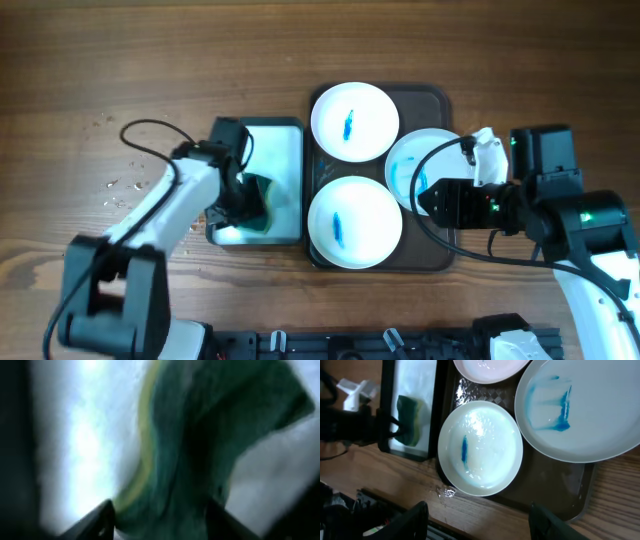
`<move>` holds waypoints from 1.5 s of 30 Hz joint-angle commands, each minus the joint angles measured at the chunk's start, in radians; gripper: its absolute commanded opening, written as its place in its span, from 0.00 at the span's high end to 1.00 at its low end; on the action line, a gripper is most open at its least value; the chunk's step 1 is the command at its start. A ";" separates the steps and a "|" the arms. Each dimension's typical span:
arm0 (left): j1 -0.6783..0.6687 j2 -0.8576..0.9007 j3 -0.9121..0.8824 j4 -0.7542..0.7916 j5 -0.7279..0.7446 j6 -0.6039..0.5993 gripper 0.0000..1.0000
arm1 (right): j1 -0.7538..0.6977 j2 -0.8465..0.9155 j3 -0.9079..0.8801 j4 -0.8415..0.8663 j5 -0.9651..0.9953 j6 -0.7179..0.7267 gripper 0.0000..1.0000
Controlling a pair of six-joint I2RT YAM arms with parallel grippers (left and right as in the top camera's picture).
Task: Clean dirty plates on tray and stack at the side
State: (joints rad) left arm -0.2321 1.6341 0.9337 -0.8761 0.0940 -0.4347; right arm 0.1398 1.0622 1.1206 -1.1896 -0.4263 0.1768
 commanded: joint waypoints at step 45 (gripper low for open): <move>-0.061 0.006 -0.126 0.269 -0.061 -0.019 0.70 | 0.005 0.031 -0.241 0.026 0.058 0.111 0.34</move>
State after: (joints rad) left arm -0.2817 1.6016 0.8944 -0.6601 0.0223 -0.4541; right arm 0.1406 1.0824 0.9928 -1.2369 -0.3145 0.2836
